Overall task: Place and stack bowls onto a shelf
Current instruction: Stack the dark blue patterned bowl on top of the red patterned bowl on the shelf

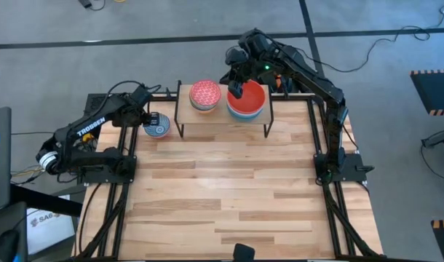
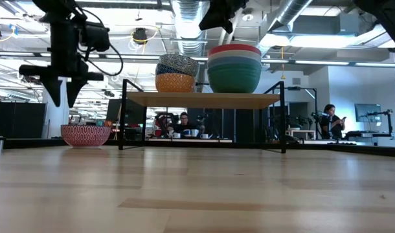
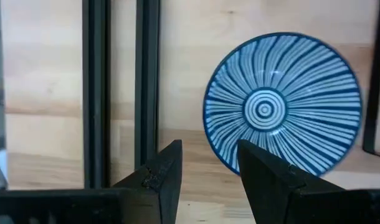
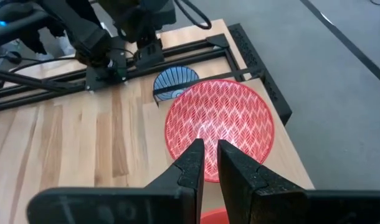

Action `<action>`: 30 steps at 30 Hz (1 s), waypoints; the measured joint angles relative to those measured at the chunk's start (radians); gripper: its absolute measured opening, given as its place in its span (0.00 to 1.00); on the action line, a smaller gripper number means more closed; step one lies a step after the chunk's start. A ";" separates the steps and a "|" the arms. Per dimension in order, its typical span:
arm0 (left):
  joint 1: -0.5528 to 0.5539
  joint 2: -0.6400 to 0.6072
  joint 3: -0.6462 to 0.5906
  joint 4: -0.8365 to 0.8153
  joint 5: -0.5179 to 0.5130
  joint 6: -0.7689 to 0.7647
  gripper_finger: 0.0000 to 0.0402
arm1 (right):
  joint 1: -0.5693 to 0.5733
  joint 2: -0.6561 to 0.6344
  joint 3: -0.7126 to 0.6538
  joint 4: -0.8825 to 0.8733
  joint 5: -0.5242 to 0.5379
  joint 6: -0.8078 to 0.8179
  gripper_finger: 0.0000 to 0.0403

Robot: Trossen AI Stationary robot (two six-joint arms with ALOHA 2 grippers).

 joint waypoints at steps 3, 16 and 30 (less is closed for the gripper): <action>0.014 0.000 -0.042 0.034 0.024 -0.028 0.34 | -0.007 0.000 0.000 0.000 0.003 0.000 0.18; 0.017 0.000 -0.252 0.277 0.038 -0.176 0.32 | -0.020 0.000 0.000 0.004 0.003 -0.004 0.18; 0.016 -0.001 -0.319 0.372 0.015 -0.097 0.02 | 0.001 0.000 0.000 0.000 -0.003 0.026 0.18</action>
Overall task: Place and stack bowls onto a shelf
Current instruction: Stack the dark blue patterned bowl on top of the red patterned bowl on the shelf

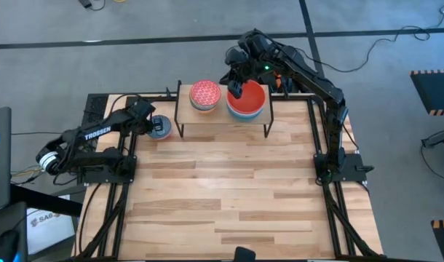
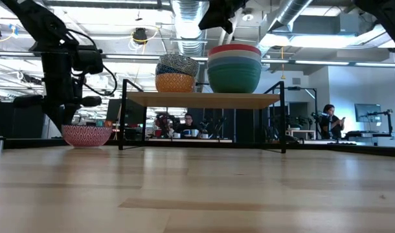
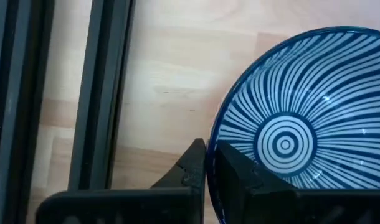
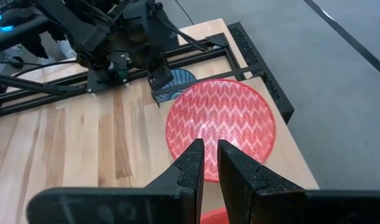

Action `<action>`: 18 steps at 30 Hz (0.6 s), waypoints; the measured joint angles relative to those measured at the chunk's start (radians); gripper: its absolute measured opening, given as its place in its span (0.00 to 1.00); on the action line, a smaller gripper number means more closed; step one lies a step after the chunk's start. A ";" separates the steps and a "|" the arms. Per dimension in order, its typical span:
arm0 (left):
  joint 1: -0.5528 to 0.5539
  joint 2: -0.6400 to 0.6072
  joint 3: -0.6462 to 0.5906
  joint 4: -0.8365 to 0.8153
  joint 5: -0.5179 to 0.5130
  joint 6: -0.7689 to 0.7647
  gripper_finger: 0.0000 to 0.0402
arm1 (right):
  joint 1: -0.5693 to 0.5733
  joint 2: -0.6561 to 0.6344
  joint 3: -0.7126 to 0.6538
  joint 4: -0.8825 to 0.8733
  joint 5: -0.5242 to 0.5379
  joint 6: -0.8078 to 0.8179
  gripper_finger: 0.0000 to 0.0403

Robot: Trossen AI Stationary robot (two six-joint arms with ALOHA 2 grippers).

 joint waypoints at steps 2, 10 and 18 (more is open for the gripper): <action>-0.009 0.001 0.022 -0.044 -0.004 0.011 0.02 | 0.012 0.000 0.000 0.000 -0.003 0.001 0.18; -0.132 -0.096 0.168 -0.292 -0.031 0.030 0.01 | 0.081 0.000 0.000 0.002 -0.028 -0.013 0.26; -0.439 -0.278 0.279 -0.439 -0.047 -0.200 0.01 | 0.139 -0.003 0.000 -0.018 0.033 0.208 0.42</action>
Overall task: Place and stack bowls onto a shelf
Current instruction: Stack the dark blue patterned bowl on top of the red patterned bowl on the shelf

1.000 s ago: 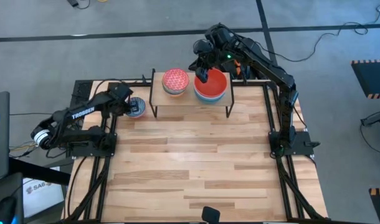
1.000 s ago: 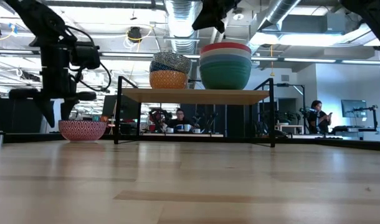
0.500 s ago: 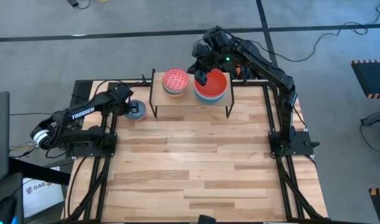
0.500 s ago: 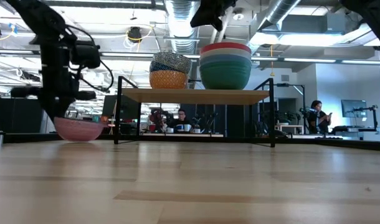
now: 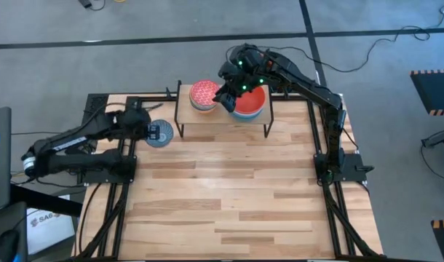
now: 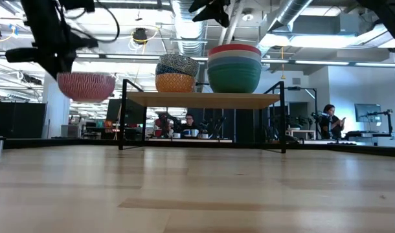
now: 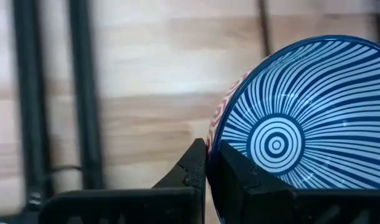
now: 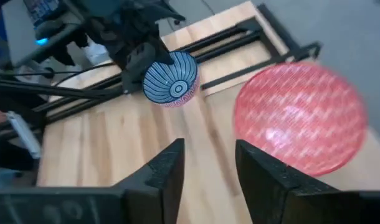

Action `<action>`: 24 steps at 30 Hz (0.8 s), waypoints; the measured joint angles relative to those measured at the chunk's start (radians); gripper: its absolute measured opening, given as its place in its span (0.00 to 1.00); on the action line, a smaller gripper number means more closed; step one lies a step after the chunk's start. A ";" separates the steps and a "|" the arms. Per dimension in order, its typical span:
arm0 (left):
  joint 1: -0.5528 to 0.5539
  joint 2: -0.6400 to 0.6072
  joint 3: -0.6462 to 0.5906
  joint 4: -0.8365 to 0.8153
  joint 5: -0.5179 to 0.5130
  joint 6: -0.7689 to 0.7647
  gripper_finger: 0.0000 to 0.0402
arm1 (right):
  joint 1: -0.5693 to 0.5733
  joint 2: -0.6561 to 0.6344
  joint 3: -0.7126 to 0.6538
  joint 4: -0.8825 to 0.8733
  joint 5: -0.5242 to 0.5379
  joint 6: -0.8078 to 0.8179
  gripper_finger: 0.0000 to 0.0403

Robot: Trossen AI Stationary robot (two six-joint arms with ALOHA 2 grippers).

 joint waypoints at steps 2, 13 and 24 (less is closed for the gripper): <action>-0.096 -0.021 0.009 0.001 -0.008 -0.067 0.01 | 0.024 0.000 0.000 -0.014 0.024 0.037 0.43; -0.585 0.111 0.015 0.028 0.012 -0.293 0.01 | 0.230 0.001 0.000 -0.206 0.307 0.126 0.42; -0.933 0.360 0.015 0.247 -0.090 -0.438 0.01 | 0.434 -0.005 -0.280 -0.234 0.389 0.394 0.41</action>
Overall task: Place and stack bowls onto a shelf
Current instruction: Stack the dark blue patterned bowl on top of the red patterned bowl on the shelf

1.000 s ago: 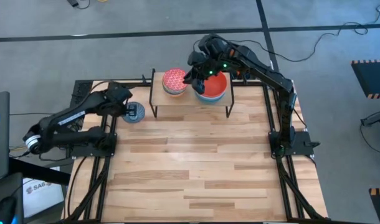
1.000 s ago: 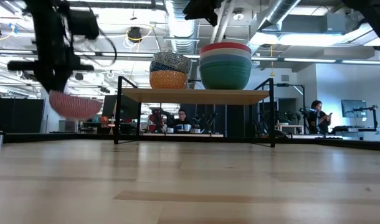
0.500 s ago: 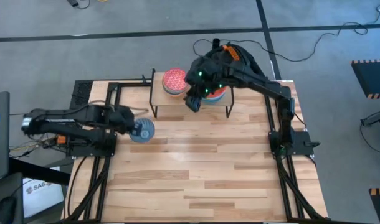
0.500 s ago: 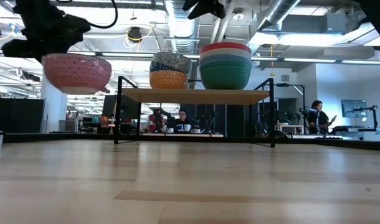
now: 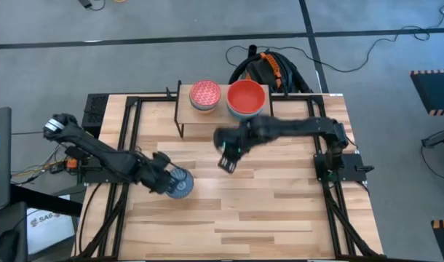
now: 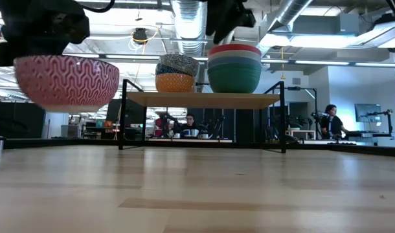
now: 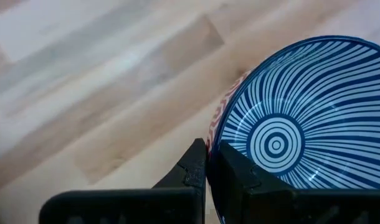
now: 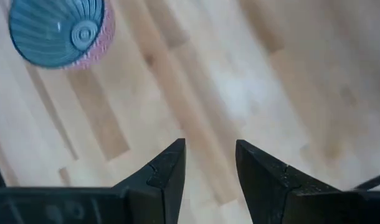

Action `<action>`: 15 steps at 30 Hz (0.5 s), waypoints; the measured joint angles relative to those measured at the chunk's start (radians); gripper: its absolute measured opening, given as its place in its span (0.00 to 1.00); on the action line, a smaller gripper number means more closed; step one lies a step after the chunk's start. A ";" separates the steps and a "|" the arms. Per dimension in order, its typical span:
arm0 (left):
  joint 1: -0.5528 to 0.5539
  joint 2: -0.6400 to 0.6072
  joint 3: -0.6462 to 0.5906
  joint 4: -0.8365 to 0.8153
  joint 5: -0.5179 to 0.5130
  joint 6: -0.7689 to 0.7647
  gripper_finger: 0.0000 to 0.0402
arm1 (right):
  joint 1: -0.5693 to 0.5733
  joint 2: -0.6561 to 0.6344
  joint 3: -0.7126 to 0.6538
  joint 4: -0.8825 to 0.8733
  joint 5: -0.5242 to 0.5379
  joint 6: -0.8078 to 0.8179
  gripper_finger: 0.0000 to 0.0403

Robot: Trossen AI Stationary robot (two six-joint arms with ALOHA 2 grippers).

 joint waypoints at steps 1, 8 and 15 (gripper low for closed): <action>-0.016 0.022 0.000 0.021 -0.001 0.001 0.01 | 0.023 0.000 -0.030 0.018 -0.004 0.028 0.41; -0.091 0.177 0.000 0.208 0.029 0.198 0.01 | 0.173 0.004 -0.199 0.290 -0.106 0.037 0.41; -0.031 0.237 0.000 0.271 0.193 0.370 0.01 | 0.253 0.003 -0.241 0.511 -0.160 -0.195 0.39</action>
